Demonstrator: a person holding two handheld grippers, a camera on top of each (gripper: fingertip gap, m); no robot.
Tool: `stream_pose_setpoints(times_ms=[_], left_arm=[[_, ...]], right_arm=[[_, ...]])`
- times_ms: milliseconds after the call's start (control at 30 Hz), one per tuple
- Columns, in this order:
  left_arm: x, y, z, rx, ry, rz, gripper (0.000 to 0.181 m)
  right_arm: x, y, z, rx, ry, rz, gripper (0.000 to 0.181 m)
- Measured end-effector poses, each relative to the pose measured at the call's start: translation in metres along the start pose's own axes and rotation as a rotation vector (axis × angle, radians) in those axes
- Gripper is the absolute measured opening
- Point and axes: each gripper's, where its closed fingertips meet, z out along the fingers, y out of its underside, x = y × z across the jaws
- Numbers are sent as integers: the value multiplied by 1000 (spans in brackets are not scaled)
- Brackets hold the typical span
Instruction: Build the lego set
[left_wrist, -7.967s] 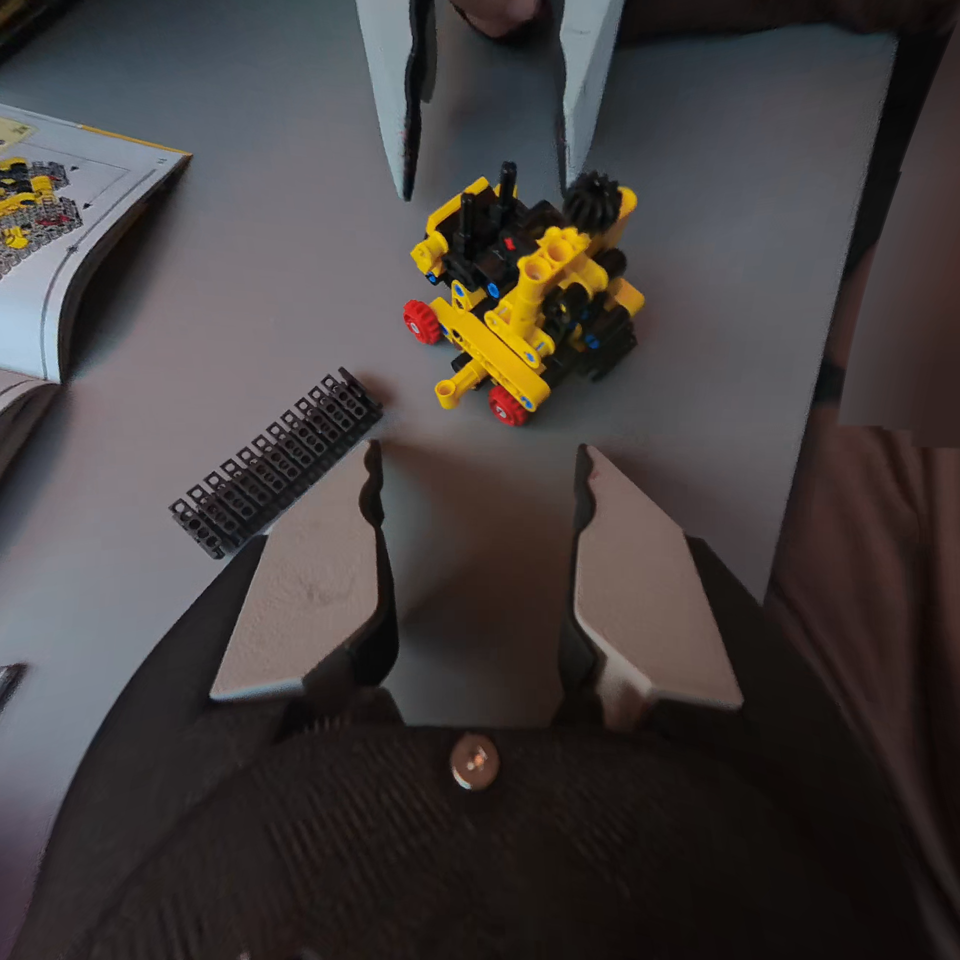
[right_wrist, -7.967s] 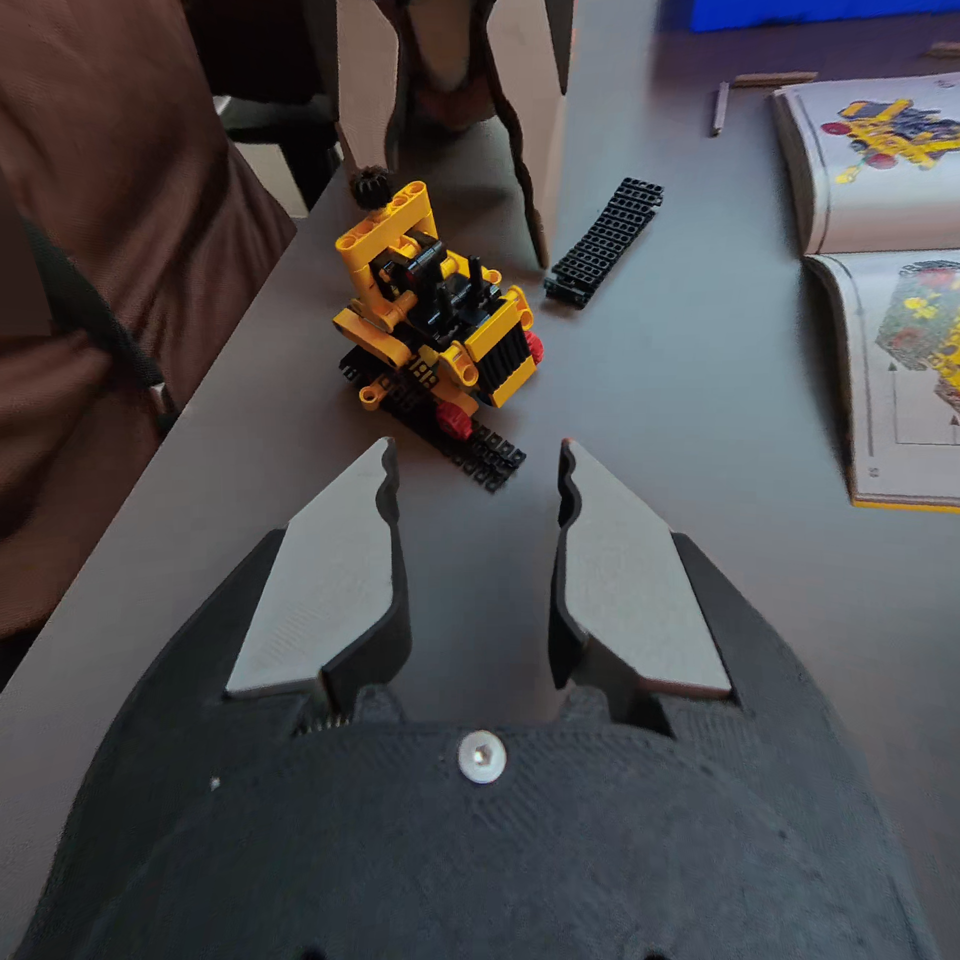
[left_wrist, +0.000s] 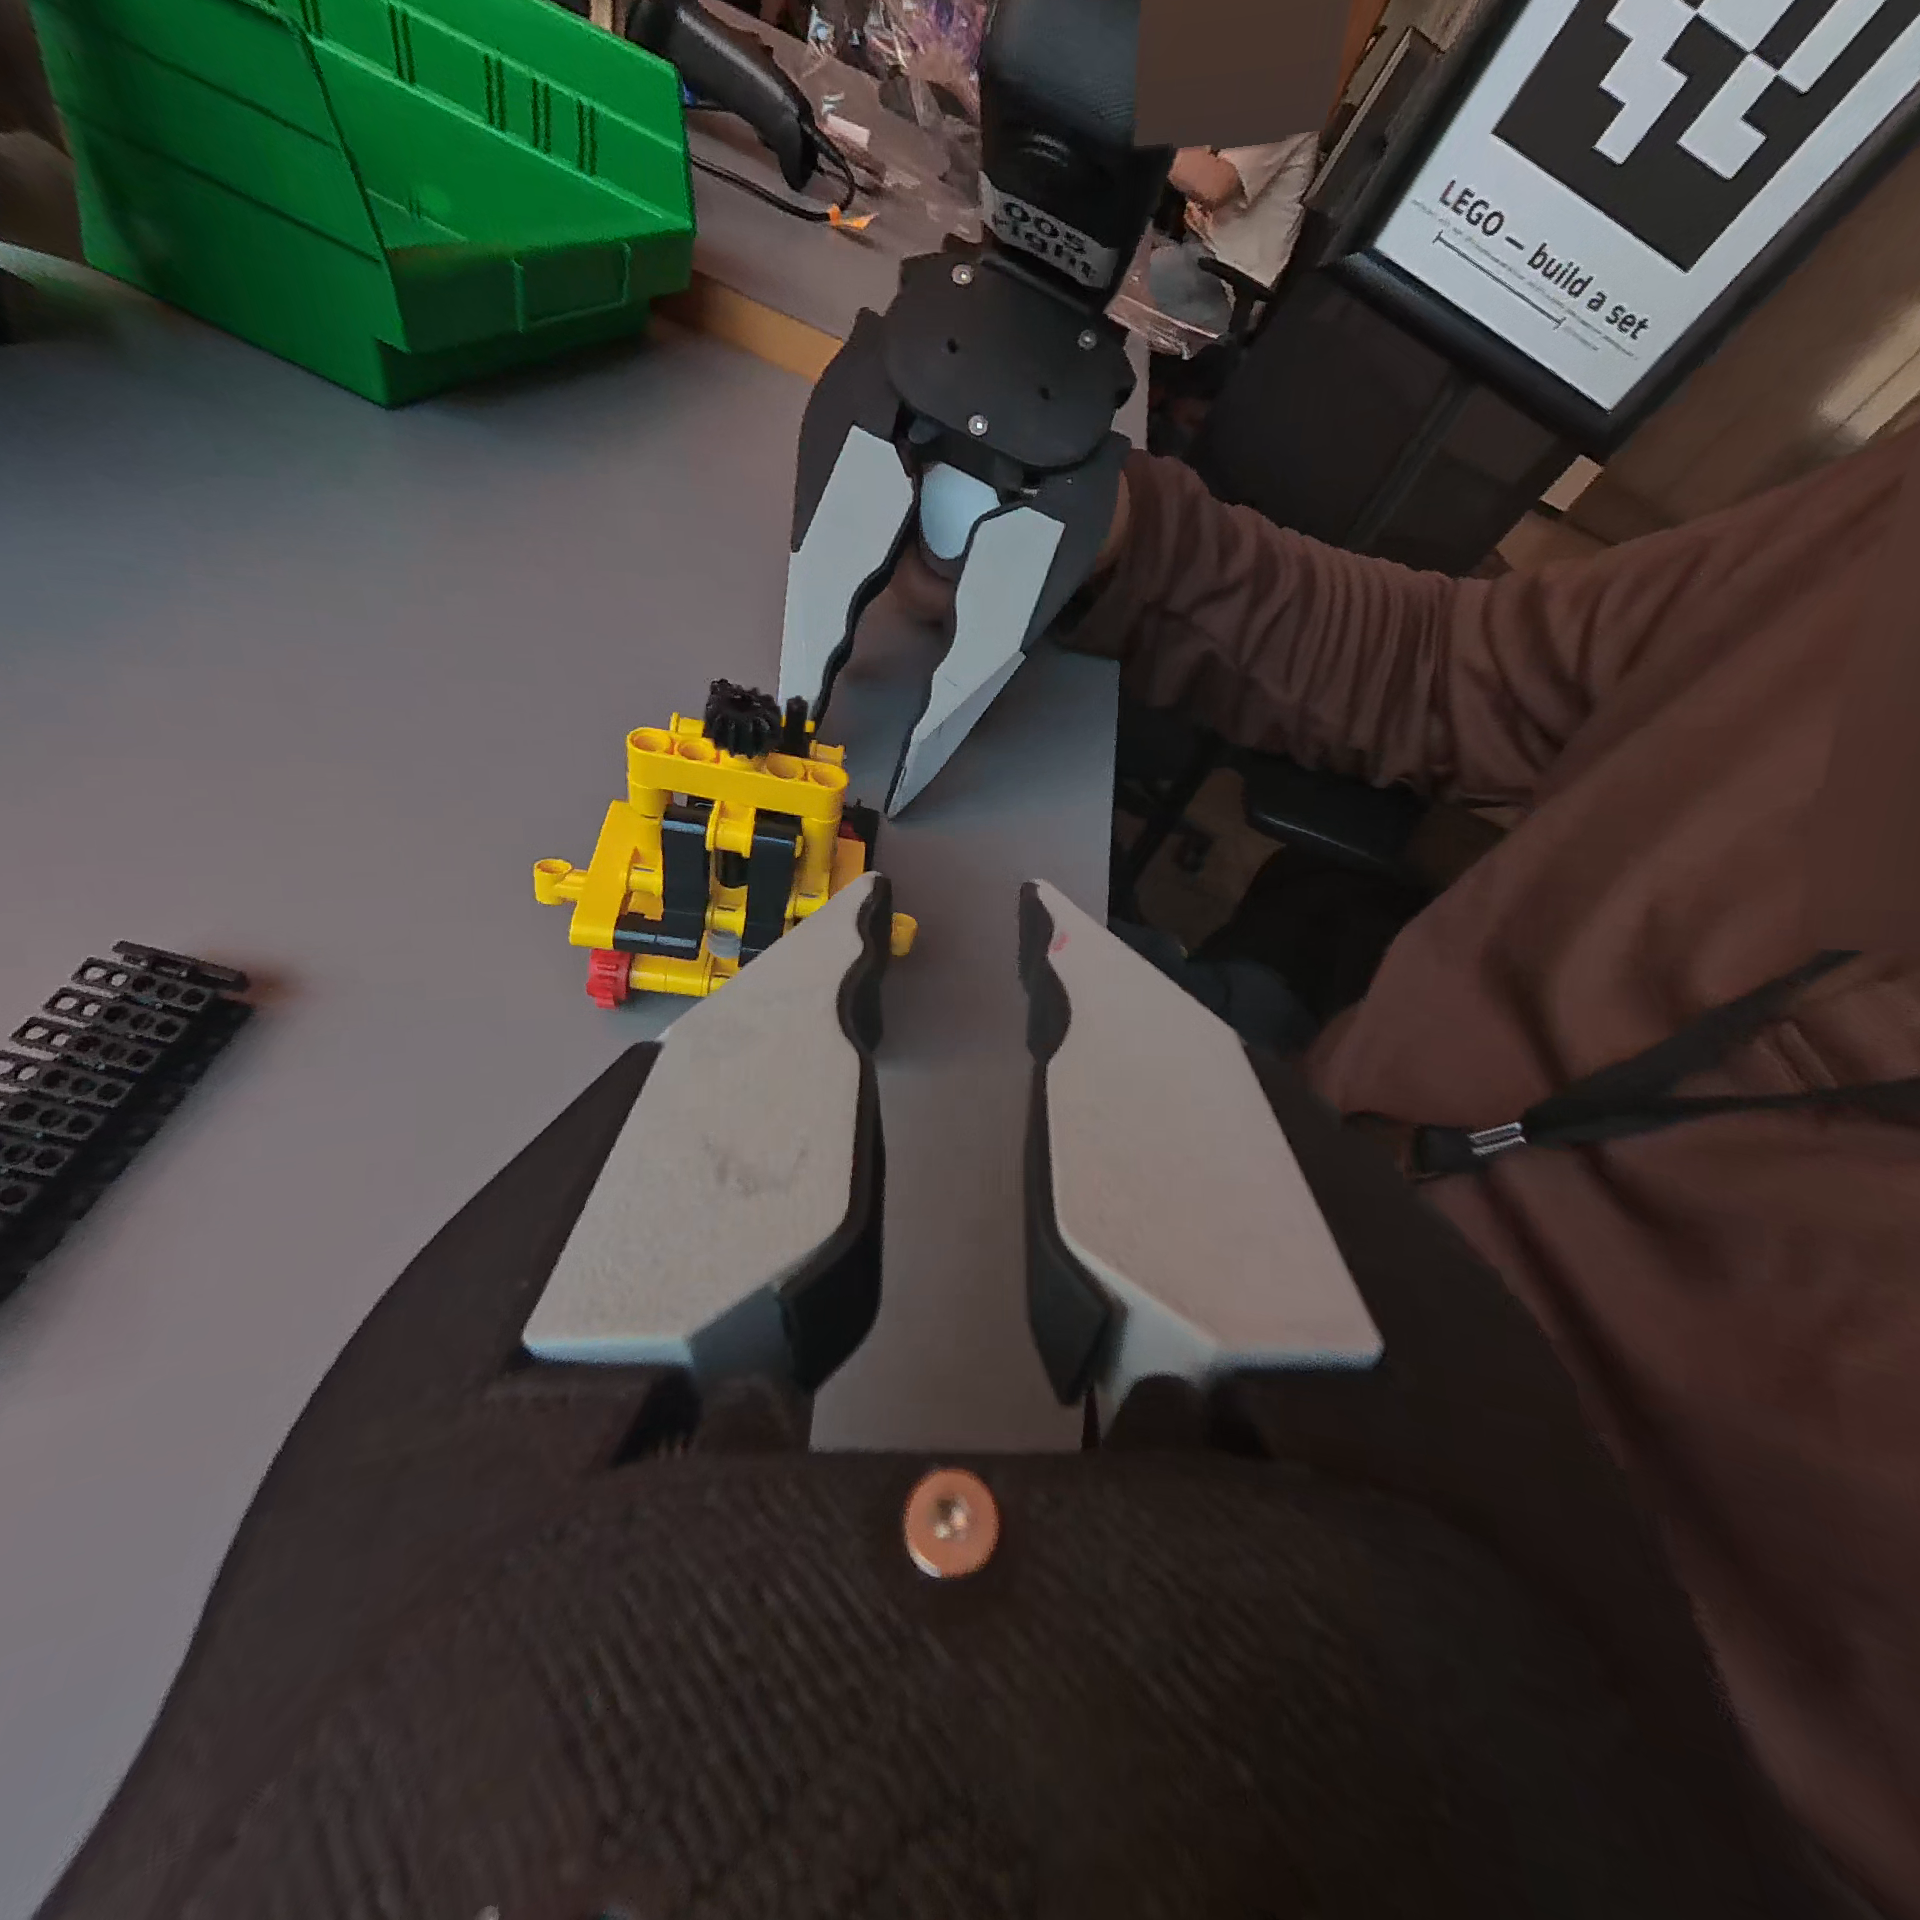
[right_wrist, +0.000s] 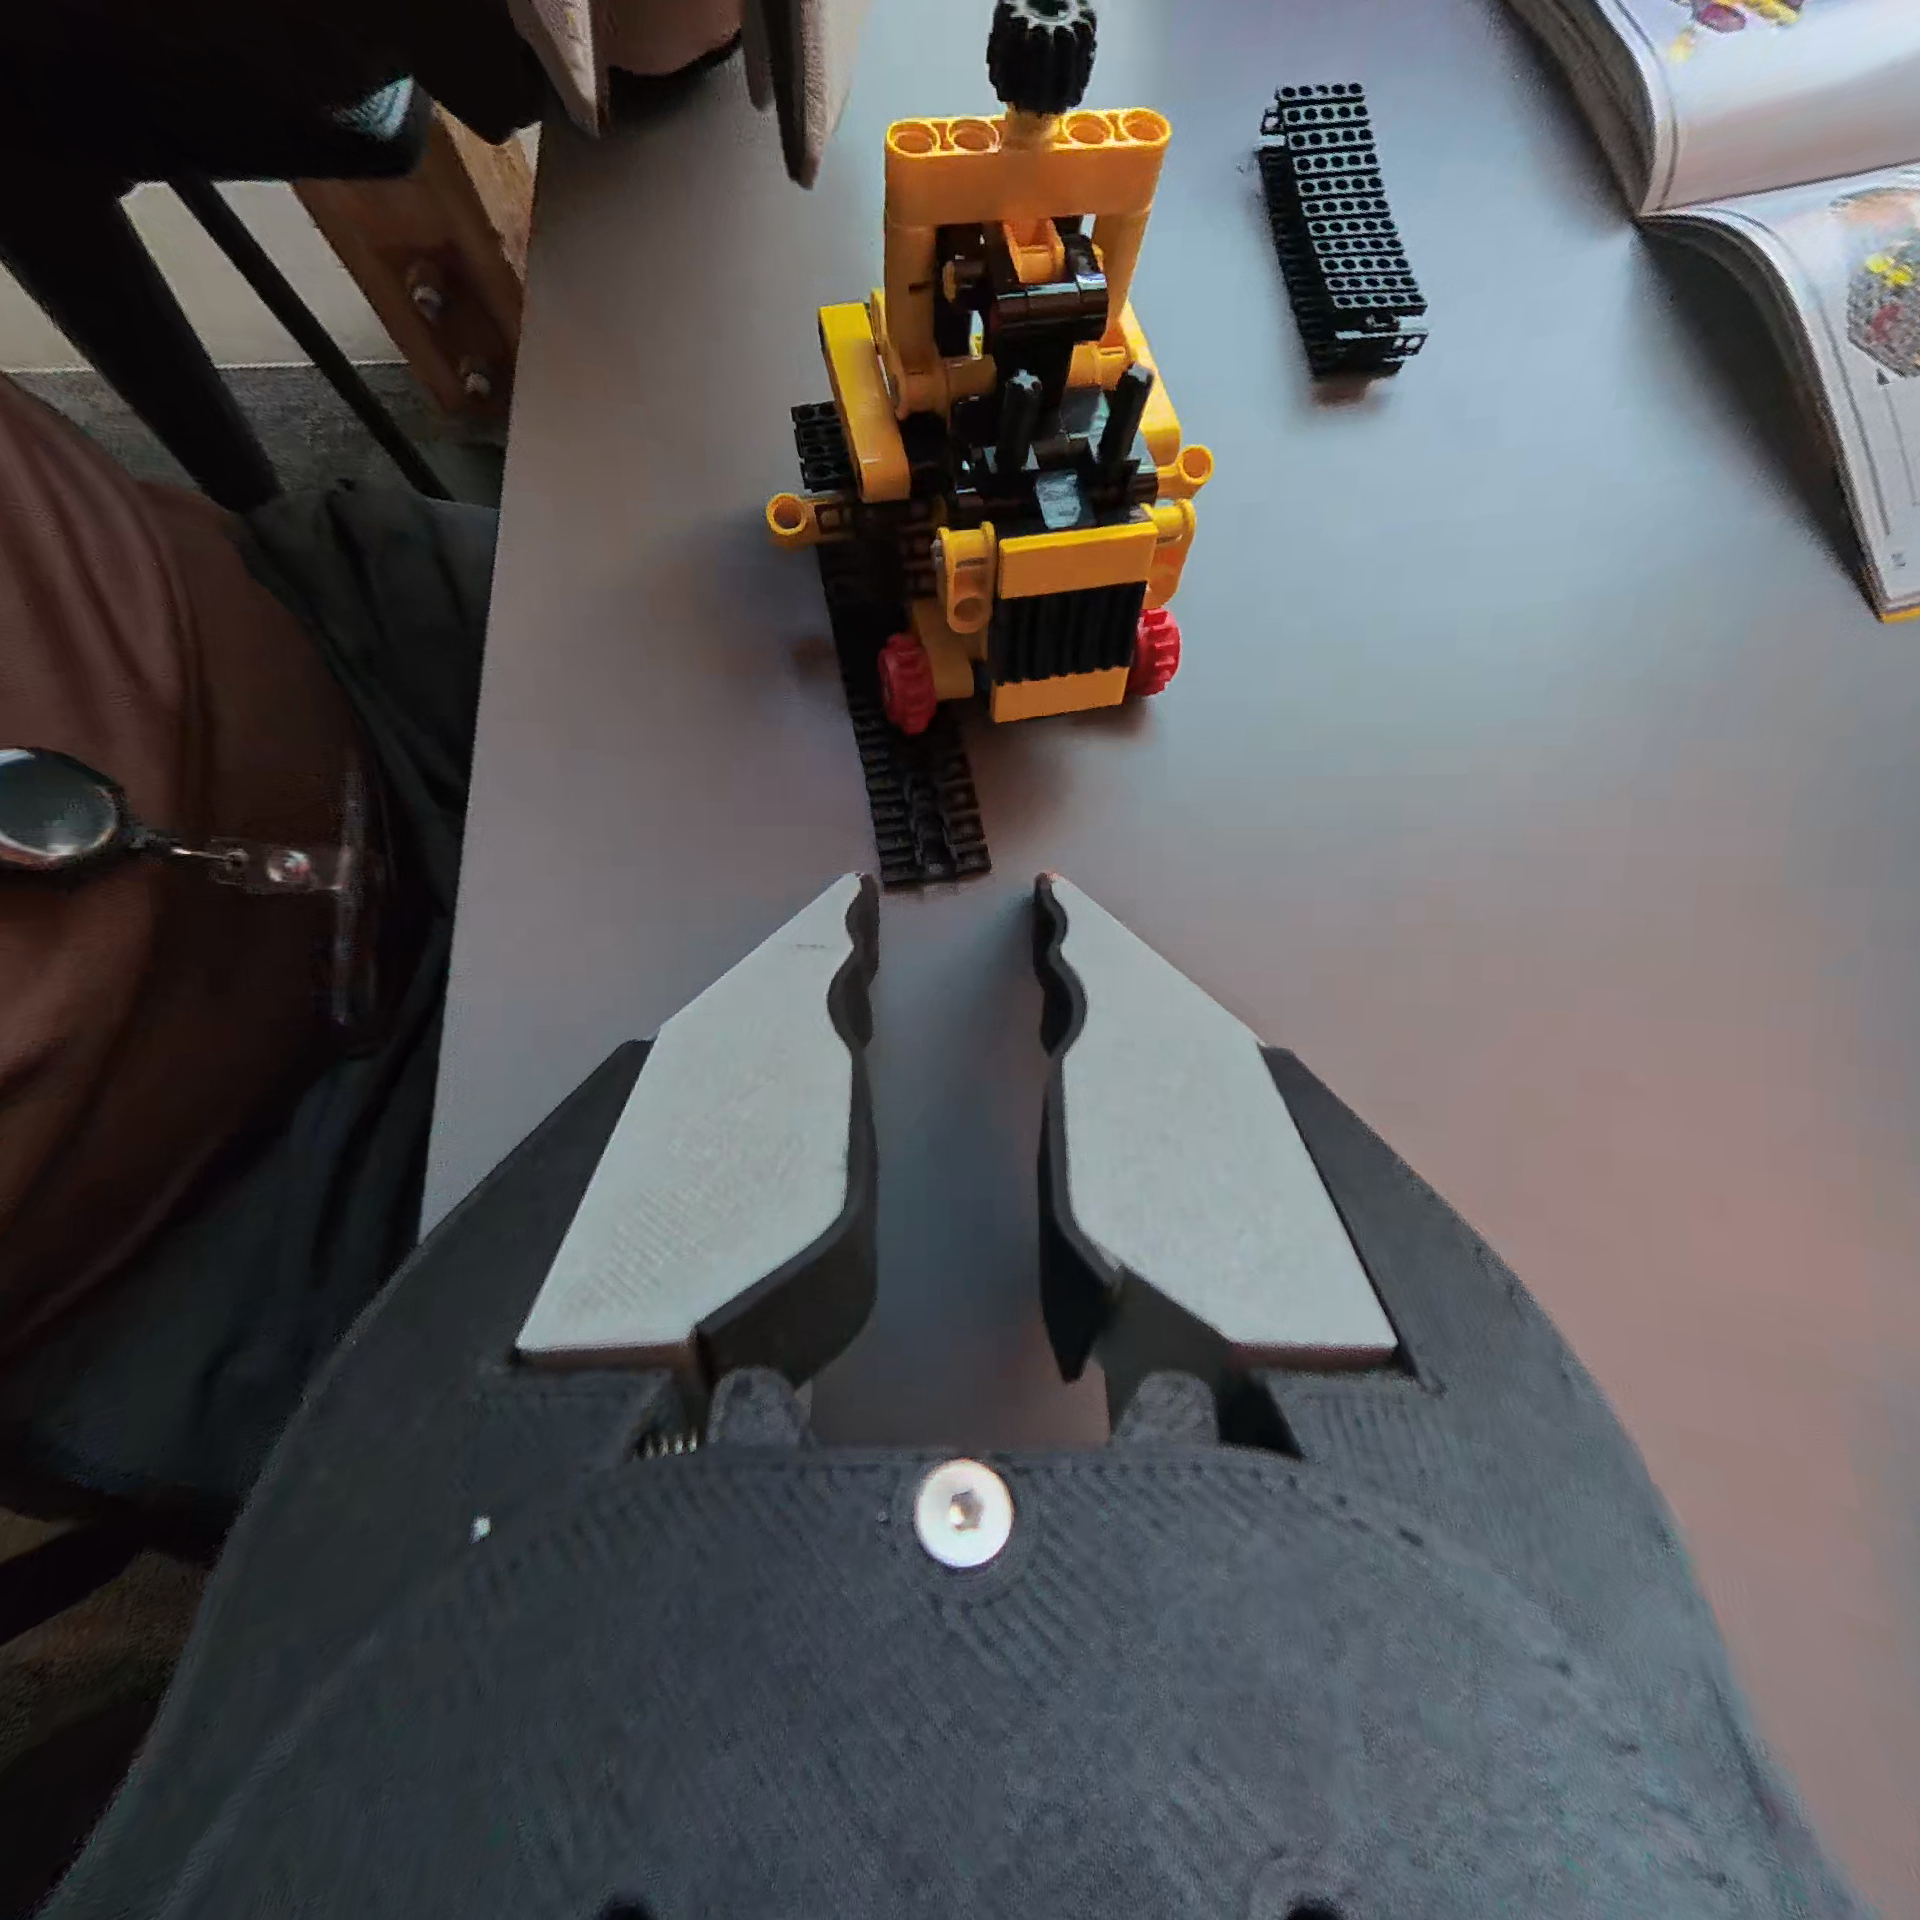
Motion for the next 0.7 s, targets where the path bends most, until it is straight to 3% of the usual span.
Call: stream_pose_setpoints(times_ms=[233,700], left_arm=[[-2,0,2,-7,28,-36,21],[-1,3,12,-51,63,-35,20]], right_arm=[[-4,-4,3,5,-112,-22,15],[-4,-7,5,11,-62,-25,5]])
